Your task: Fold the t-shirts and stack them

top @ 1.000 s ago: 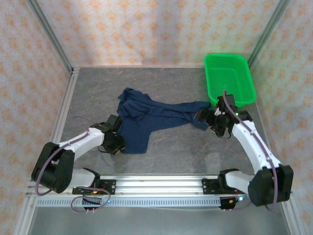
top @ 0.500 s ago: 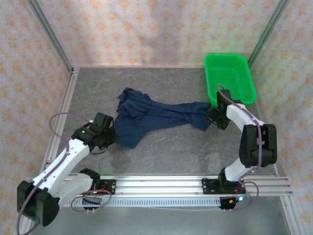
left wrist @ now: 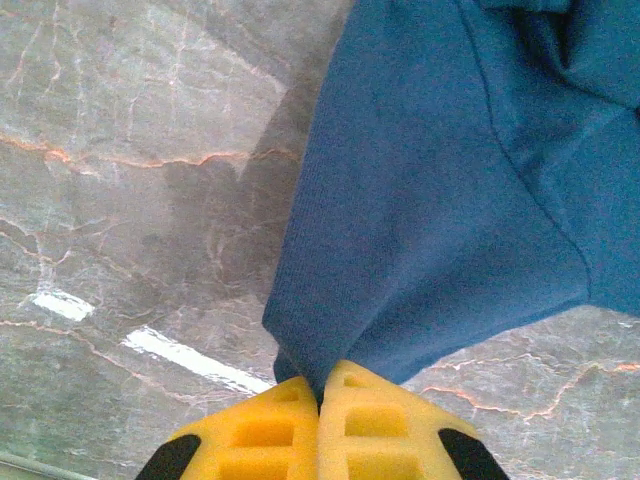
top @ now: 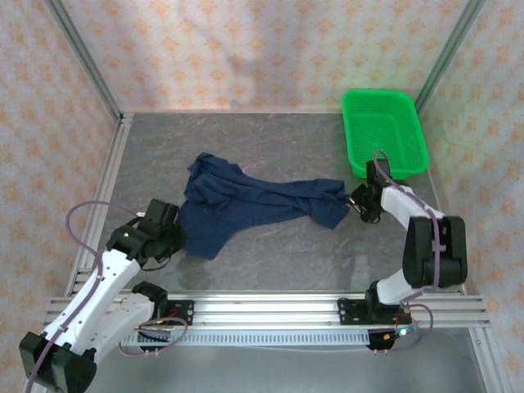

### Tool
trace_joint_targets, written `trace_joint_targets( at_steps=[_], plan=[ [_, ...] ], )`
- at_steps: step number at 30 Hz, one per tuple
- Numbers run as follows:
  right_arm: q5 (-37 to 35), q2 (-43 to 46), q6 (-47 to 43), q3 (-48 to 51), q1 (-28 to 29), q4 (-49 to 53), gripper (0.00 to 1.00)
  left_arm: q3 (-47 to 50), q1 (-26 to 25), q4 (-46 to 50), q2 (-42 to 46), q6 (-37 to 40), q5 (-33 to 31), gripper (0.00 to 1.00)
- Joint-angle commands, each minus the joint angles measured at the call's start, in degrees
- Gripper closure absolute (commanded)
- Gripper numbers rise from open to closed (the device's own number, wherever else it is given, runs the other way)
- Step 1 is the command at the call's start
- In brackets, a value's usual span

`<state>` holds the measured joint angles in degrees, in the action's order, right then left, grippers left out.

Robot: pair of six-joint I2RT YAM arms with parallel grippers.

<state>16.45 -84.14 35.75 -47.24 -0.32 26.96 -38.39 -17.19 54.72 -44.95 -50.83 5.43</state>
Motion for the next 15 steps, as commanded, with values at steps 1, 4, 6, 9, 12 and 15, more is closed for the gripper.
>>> trace_joint_targets(
  at_steps=[1, 4, 6, 9, 12, 15],
  plan=[
    [0.2, 5.3, 5.5, 3.8, 0.7, -0.8, 0.54, 1.2, 0.4, 2.0, 1.2, -0.9, -1.4, 1.00],
    [1.8, 6.4, 7.8, 8.5, 0.8, -5.7, 0.55, 1.5, 0.4, 1.4, 0.8, -0.7, -1.0, 1.00],
    [3.2, 5.2, 8.2, 9.3, 0.9, -7.8, 0.55, 1.3, 0.4, 1.1, 0.3, -0.3, -0.8, 1.00],
    [3.9, 3.4, 8.5, 8.4, 1.3, -10.3, 0.55, 0.9, 0.4, 1.3, -0.1, 0.4, -0.7, 1.00],
    [3.2, 1.9, 8.8, 7.0, 1.4, -11.3, 0.56, 0.7, 0.4, 1.4, -0.1, 0.8, -0.9, 1.00],
    [3.9, -0.1, 9.2, 5.8, 1.4, -12.6, 0.55, 0.8, 0.4, 1.3, -0.1, 0.9, -0.8, 1.00]
  ],
)
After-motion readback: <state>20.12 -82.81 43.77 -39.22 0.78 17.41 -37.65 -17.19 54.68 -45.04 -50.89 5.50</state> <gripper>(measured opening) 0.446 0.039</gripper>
